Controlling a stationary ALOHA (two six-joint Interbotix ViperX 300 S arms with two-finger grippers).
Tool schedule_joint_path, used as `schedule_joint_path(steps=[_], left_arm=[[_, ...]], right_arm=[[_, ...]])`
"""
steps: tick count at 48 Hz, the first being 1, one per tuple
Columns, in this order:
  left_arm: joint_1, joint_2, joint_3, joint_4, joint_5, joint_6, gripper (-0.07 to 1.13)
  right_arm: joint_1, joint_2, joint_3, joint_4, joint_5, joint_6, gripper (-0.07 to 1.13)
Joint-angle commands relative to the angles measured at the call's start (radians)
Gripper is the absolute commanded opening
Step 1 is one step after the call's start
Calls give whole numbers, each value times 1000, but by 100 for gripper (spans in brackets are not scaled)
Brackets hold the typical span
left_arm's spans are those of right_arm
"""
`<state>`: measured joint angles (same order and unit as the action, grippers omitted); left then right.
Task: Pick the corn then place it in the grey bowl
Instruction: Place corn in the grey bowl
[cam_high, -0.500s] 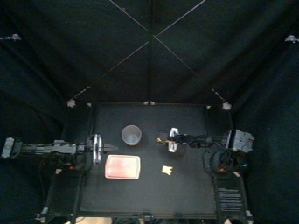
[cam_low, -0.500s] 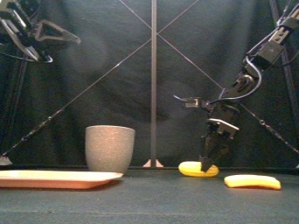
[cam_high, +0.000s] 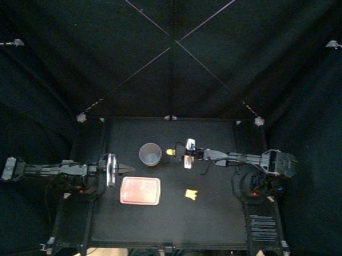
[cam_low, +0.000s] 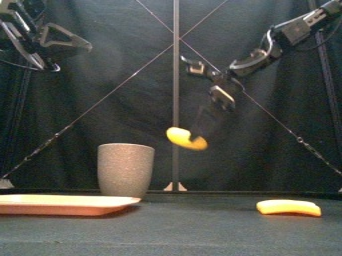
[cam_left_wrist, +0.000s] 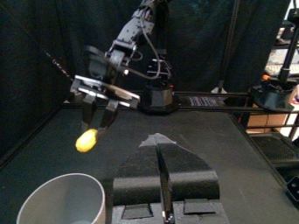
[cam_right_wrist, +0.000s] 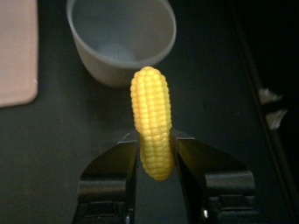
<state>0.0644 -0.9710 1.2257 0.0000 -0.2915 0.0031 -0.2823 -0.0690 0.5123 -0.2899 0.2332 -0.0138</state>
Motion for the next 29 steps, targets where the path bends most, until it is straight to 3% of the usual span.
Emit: schedule_joint_path(steps=[1, 22, 29], left_arm=[[3, 2, -14, 2, -8, 2, -3], [6, 2, -14, 2, -6, 2, -3], [6, 0, -14, 2, -8, 2, -3]], right_arm=[[38, -43, -103, -11, 0, 2, 50], [60, 181, -354, -43, 5, 2, 50], [43, 256, -407, -26, 11, 9, 57]])
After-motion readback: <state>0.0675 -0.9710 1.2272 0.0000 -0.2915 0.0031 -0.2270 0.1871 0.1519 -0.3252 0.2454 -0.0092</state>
